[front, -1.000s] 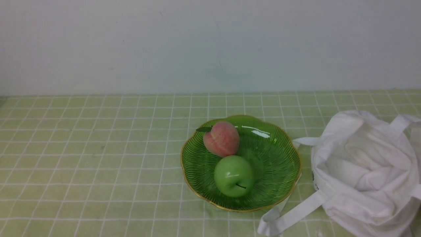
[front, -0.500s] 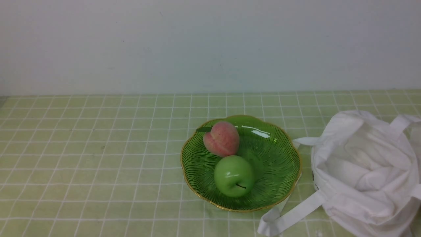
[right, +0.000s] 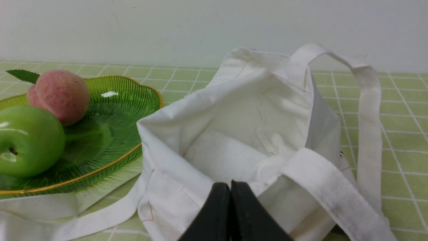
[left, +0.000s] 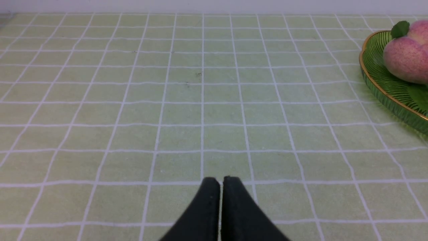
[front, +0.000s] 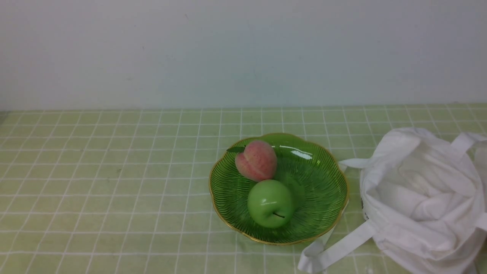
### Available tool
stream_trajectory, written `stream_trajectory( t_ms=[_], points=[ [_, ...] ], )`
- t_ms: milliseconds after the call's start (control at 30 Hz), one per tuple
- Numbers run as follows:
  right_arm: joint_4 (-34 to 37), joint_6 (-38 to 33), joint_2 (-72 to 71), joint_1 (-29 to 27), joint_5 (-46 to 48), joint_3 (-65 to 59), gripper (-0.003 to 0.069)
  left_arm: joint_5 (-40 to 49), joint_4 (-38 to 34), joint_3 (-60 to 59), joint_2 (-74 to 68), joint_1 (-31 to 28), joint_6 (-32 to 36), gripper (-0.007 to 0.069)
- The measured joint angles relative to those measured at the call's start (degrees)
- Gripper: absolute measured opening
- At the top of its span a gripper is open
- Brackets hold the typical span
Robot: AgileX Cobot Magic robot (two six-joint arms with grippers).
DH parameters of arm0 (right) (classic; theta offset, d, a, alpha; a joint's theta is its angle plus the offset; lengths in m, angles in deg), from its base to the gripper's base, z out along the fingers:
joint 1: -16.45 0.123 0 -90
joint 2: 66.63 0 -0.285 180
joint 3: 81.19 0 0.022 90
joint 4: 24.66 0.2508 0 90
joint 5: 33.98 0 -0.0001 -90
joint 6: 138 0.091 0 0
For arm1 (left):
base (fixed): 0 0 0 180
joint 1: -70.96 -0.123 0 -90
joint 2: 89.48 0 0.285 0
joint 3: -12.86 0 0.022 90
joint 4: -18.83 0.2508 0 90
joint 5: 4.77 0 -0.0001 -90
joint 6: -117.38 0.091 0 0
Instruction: Take the fruit out of the bag on the green coffee tablecloth and place them on the plate.
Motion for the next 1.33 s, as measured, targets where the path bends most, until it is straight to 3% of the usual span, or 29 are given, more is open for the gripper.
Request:
stream_trajectory(
  t_ms=[1333],
  points=[
    [0.0,0.86,0.0,0.0,0.0,0.0,-0.0015,0.0,0.0,0.0,0.0,0.0,0.0,-0.0008]
  ],
)
